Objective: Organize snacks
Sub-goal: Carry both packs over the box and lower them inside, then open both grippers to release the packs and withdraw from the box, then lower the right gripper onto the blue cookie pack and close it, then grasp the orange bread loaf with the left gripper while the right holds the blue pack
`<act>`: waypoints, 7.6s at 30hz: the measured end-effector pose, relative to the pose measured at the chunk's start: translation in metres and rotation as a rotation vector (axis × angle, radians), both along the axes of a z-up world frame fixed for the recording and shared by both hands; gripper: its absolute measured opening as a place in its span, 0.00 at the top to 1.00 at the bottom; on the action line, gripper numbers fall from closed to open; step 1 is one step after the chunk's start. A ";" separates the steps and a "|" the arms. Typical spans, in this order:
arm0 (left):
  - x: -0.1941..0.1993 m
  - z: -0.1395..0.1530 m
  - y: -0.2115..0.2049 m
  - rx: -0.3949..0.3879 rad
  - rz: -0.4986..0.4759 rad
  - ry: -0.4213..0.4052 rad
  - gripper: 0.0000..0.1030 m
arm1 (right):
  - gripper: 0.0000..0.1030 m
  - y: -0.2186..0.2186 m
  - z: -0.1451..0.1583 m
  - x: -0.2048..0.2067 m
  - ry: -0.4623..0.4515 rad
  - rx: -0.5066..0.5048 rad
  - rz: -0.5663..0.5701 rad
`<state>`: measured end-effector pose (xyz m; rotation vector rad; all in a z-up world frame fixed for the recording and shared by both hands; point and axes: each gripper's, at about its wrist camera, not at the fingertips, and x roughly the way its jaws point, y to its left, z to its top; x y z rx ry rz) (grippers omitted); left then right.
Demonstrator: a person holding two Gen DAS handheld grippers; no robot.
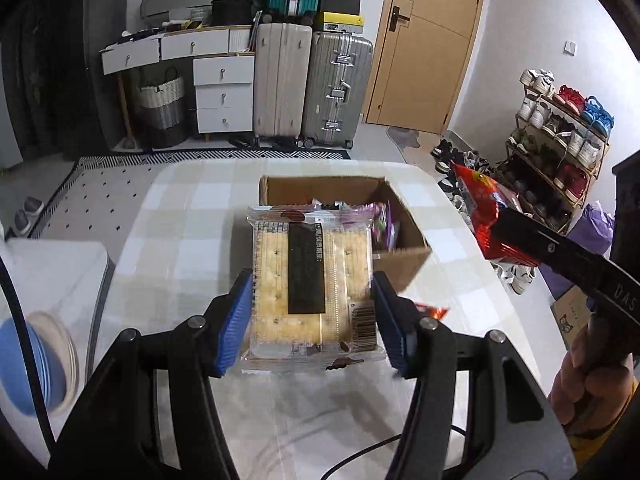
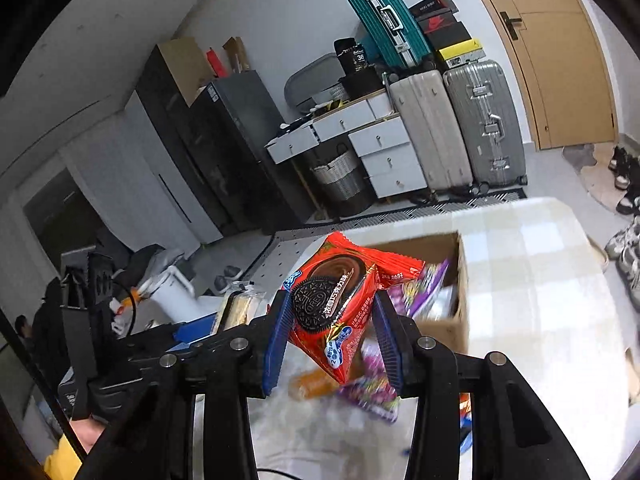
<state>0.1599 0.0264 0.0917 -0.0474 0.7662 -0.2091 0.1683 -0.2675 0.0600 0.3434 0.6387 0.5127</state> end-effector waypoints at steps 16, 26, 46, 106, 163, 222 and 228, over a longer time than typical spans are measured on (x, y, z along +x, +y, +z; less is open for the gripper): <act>0.149 -0.034 -0.029 0.038 -0.018 0.093 0.47 | 0.60 0.002 -0.037 0.111 0.122 -0.019 -0.024; 0.213 -0.089 -0.057 0.058 -0.071 0.189 0.47 | 0.60 0.004 -0.063 0.170 0.206 0.000 -0.024; 0.248 -0.154 -0.050 0.067 -0.043 0.253 0.46 | 0.60 0.014 -0.116 0.200 0.319 -0.092 -0.024; -0.156 0.051 -0.017 -0.036 0.088 -0.117 0.16 | 0.17 -0.001 0.040 -0.164 -0.184 -0.127 -0.031; 0.006 -0.154 0.054 -0.043 0.265 0.188 0.01 | 0.51 -0.010 -0.195 -0.020 0.273 -0.332 -0.097; 0.090 -0.218 0.056 -0.181 0.098 0.331 0.01 | 0.58 -0.031 -0.183 -0.053 0.363 0.007 0.029; 0.086 -0.218 0.042 -0.135 0.032 0.315 0.25 | 0.58 -0.030 -0.184 -0.051 0.366 0.008 0.022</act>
